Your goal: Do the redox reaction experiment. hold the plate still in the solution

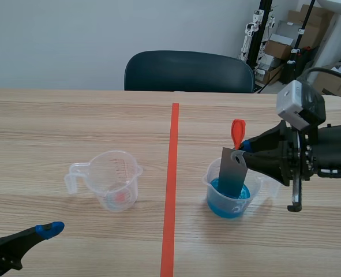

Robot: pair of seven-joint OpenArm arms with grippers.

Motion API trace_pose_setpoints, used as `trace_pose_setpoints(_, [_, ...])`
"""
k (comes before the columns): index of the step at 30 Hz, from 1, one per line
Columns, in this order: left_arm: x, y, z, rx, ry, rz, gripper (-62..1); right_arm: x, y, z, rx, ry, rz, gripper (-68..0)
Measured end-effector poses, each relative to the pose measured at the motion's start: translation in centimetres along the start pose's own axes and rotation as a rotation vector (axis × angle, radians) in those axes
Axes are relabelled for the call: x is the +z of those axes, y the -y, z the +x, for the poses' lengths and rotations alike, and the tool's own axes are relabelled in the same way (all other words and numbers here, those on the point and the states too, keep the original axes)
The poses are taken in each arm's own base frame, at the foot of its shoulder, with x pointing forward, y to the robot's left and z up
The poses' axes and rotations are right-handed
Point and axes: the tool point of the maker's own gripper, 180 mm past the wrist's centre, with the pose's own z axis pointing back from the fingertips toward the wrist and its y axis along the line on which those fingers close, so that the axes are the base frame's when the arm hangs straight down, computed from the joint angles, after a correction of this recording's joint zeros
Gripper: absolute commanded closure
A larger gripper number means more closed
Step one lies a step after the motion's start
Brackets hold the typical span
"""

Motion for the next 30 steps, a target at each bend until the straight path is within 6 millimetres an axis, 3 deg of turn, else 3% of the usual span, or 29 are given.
trace_pose_setpoints(25, [0.0, 0.0, 0.0, 0.0, 0.0, 0.0, -59.6, 0.0, -1.4, -0.5, -0.051, 0.024, 0.01, -0.6])
trace_pose_setpoints(30, [0.0, 0.0, 0.0, 0.0, 0.0, 0.0, -59.6, 0.0, -1.5, 0.2, -0.046, 0.061, 0.013, -0.6])
